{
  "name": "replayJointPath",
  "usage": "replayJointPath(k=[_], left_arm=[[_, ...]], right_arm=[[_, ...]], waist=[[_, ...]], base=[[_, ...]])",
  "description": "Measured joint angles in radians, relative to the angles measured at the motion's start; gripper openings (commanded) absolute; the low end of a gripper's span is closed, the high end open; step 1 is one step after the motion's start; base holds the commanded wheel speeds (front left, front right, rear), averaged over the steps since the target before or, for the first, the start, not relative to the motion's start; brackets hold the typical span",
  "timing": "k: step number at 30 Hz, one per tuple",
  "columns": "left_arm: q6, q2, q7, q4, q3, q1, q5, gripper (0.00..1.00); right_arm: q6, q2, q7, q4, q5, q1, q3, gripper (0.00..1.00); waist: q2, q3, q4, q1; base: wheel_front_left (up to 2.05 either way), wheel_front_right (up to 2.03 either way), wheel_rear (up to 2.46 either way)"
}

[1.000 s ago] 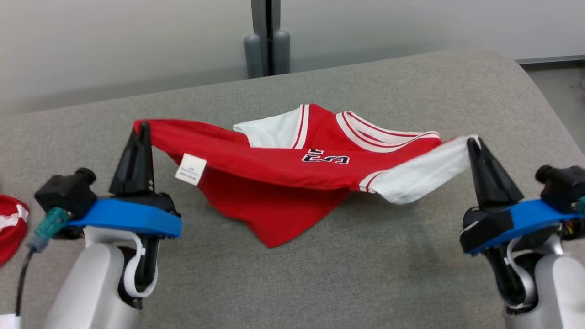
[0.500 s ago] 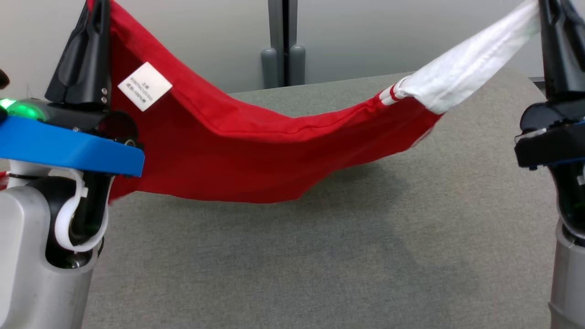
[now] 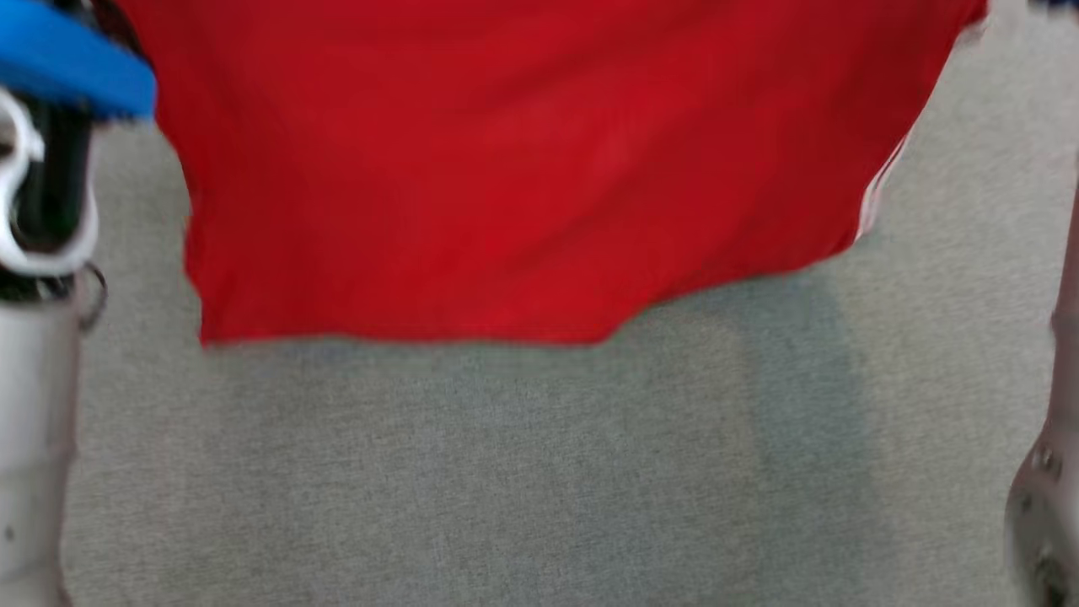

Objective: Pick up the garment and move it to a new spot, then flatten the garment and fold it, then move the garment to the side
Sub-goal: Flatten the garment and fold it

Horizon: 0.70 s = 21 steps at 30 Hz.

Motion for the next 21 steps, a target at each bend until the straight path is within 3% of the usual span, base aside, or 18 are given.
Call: replayJointPath(k=[3,11,16,21], left_arm=[[0.003,0.003,-0.010,0.083,-0.002,-0.141,0.030,0.00],[-0.029,-0.002,-0.166,0.245,-0.012,-0.389,0.113,0.00],[-0.091,0.007,-0.207,0.307,-0.028,-0.401,0.103,0.00],[-0.126,0.016,-0.287,0.376,-0.041,-0.295,0.108,0.00]], right_arm=[[0.001,-0.050,-0.080,0.097,-0.098,-0.158,0.061,0.00],[0.000,-0.045,-0.329,0.302,-0.235,-0.438,0.047,0.00],[0.000,-0.049,-0.370,0.395,-0.246,-0.449,0.081,0.00],[0.000,-0.038,-0.373,0.470,-0.175,-0.296,0.112,0.00]], waist=[[0.0000,0.065,0.006,0.0001],[0.0000,0.087,0.045,0.0000],[0.0000,0.074,0.028,-0.0004],[0.0000,0.086,0.007,-0.0003]], base=[[0.00,0.00,0.00],[0.00,0.00,0.00],[0.00,0.00,0.00],[0.00,0.00,0.00]])
